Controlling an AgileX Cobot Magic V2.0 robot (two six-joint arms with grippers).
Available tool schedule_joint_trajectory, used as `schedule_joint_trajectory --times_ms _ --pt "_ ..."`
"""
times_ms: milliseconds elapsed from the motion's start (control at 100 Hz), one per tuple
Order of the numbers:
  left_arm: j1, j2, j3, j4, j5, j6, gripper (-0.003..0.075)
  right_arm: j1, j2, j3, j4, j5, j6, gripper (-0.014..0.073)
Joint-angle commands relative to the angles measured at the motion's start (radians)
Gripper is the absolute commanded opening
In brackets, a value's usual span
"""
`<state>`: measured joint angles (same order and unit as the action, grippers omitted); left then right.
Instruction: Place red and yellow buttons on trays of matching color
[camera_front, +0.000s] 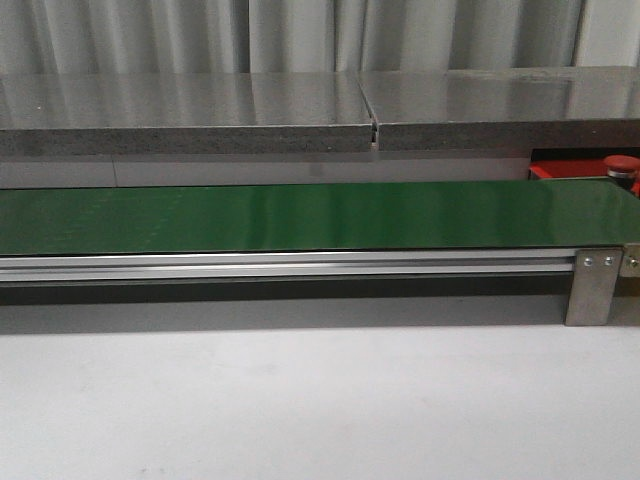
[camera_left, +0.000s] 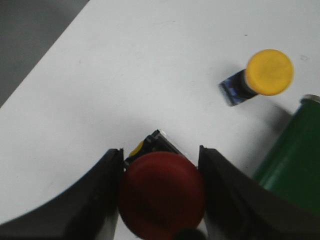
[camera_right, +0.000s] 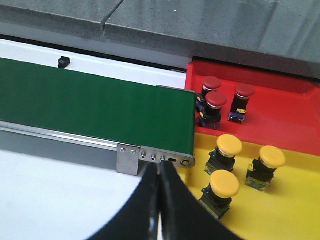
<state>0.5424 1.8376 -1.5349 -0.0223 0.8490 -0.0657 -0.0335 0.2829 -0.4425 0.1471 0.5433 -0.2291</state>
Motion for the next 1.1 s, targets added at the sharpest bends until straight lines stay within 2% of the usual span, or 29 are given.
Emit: schedule_joint_trajectory --times_ms 0,460,830,900,1020,1090 --pt "-0.027 -0.074 -0.033 -0.023 -0.009 0.01 0.019 0.001 0.008 -0.026 0.01 -0.073 -0.007 -0.0068" --pt "-0.189 -0.076 -0.033 -0.024 0.027 0.01 0.019 0.001 0.008 -0.026 0.01 -0.073 -0.007 -0.0068" --pt "-0.235 -0.047 -0.033 -0.021 0.027 0.017 0.0203 0.001 0.008 -0.026 0.01 -0.073 -0.007 -0.0068" --pt "-0.235 -0.047 -0.033 -0.023 0.027 0.024 0.0266 0.001 0.008 -0.026 0.01 -0.073 -0.007 -0.0068" --pt "-0.235 -0.047 -0.033 -0.033 0.027 0.027 0.0463 0.001 0.008 -0.026 0.01 -0.073 -0.007 -0.0068" --pt "-0.235 -0.051 -0.033 -0.045 0.027 0.027 0.053 0.001 0.008 -0.026 0.01 -0.073 -0.007 -0.0068"
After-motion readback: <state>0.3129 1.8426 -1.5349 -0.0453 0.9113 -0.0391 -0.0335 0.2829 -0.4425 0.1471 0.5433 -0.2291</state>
